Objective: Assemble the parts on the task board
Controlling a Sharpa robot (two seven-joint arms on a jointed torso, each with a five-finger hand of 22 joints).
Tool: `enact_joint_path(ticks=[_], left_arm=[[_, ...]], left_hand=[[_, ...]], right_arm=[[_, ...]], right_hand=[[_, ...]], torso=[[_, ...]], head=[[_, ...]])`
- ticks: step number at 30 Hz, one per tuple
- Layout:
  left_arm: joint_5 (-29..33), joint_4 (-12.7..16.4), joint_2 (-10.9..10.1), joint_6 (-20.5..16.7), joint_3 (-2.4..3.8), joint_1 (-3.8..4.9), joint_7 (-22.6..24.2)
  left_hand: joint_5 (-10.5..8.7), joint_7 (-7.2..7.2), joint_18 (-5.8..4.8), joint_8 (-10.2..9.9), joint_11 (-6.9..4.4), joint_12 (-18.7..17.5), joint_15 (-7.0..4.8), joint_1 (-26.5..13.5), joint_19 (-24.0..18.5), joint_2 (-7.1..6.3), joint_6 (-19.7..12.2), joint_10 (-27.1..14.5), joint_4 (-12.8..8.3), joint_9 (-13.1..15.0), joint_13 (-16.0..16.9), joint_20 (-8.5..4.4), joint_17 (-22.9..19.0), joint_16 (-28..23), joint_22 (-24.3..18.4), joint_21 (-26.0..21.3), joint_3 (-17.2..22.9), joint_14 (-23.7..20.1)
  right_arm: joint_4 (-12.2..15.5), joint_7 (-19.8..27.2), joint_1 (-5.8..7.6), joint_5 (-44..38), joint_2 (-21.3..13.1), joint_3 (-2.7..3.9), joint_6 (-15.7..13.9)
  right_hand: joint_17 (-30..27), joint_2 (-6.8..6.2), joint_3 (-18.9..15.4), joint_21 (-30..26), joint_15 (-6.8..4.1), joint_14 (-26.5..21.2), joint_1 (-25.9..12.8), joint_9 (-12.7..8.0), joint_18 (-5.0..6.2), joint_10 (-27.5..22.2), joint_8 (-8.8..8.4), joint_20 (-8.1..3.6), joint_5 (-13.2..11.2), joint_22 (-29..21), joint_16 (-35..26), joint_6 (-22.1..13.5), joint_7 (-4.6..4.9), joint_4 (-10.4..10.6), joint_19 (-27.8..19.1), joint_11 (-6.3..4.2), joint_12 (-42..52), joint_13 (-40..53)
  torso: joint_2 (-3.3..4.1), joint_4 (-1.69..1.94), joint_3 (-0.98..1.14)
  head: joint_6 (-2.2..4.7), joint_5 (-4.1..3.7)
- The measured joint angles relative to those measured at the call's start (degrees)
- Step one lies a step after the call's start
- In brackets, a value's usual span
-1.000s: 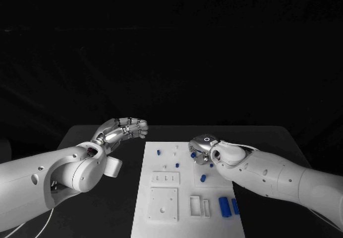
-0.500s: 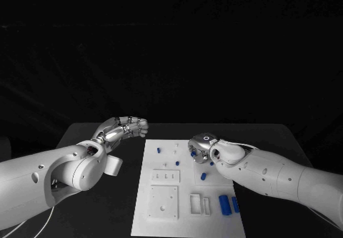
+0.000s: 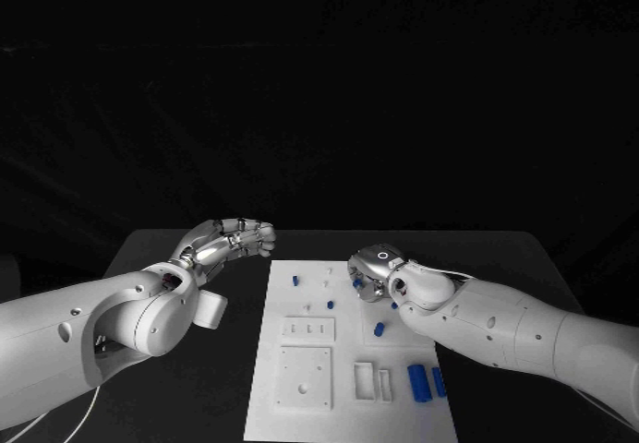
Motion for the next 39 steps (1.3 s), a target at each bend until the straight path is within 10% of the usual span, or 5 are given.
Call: enact_joint_path(ticks=[16,39], left_arm=[[-0.04,-0.46,0.96,-0.01,0.00,0.01,-0.04],[-0.27,0.01,1.21,-0.03,0.01,1.31,-0.04]], left_hand=[[0.00,0.16,-0.02,0.00,0.20,-0.22,0.11,0.00,0.00,0.00,0.16,0.20,-0.15,-0.05,0.01,0.00,-0.05,0.00,-0.01,0.00,0.15,0.11],[0.00,0.08,-0.18,-0.22,0.20,-0.22,0.20,0.00,0.00,0.00,0.32,0.20,-0.15,-0.15,0.02,0.00,-0.09,-0.22,-0.03,0.00,0.15,0.20]], right_arm=[[-2.93,-3.05,0.90,-0.43,5.09,0.07,-7.54],[-6.83,-3.51,1.26,-0.68,8.40,0.10,-8.33]], right_hand=[[-0.32,-0.01,0.83,0.52,-0.20,-0.16,0.01,0.69,-0.54,0.01,0.00,-0.20,-0.19,0.00,0.21,0.18,-0.19,0.13,-0.21,-0.01,0.01,0.00],[-0.55,-0.25,1.19,0.52,-0.23,-0.17,0.23,0.89,-0.76,0.01,-0.07,-0.29,0.01,-0.01,0.21,0.16,-0.18,0.40,-0.50,-0.01,-0.12,0.00]], torso=[[0.16,0.13,0.00],[1.01,0.75,-0.41]], head=[[0.95,0.00],[1.27,0.37]])
